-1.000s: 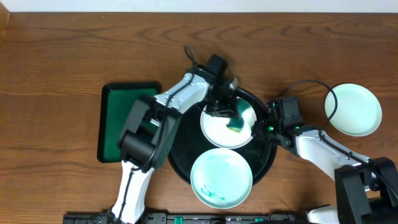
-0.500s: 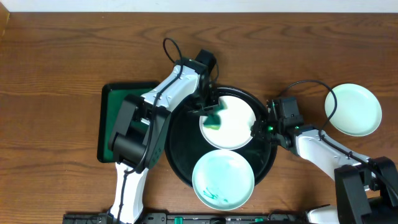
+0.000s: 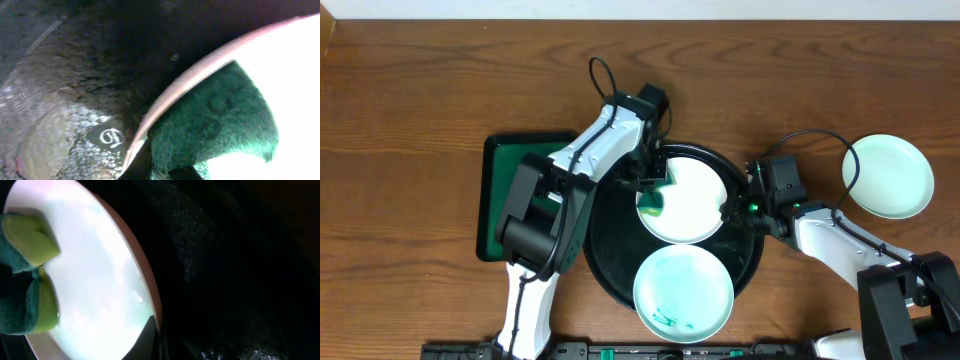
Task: Clean dirty plates on tray and stack at the side
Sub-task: 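Scrub the pink plate with the sponge while the right gripper holds it, then lift the sponge and move the left gripper back over the green tray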
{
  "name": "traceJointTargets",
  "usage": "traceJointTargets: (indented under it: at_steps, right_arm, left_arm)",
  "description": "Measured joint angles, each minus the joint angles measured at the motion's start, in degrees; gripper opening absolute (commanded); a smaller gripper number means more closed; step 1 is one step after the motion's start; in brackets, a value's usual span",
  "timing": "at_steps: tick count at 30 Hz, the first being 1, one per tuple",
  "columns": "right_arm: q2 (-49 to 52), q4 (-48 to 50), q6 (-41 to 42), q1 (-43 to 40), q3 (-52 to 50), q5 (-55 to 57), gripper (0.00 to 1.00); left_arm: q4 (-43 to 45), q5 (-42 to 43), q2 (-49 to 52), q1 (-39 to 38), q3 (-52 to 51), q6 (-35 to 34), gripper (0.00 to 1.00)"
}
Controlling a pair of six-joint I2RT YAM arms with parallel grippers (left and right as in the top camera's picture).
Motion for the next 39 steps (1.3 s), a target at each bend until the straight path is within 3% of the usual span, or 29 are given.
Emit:
traceJointTargets:
  at_steps: [4,10,18,30,39]
  right_arm:
    - [0.0,-0.5,0.0,0.0,0.0,0.3,0.01]
    - [0.0,-0.5,0.0,-0.2,-0.1,0.2,0.01]
    - [-0.1,-0.7,0.0,-0.3,-0.1,0.3,0.01]
    - [-0.1,-0.9,0.0,-0.3,-0.1,0.7,0.01]
    - [0.0,-0.7,0.0,-0.3,0.0,0.9,0.01]
  left_arm:
    - [1.7,3.9,0.0,-1.5,-0.6,4.3,0.07]
    - [7.9,16.2,1.1,-6.5,-1.5,6.8,0.07]
    - [14.8,26.7,2.4,-7.1,-3.0,4.5,0.08]
    - [20.8,24.0,2.4,1.5,-3.5,-11.3,0.07]
    - [14.1,20.3,2.4,5.6,-2.6,-15.8,0.07]
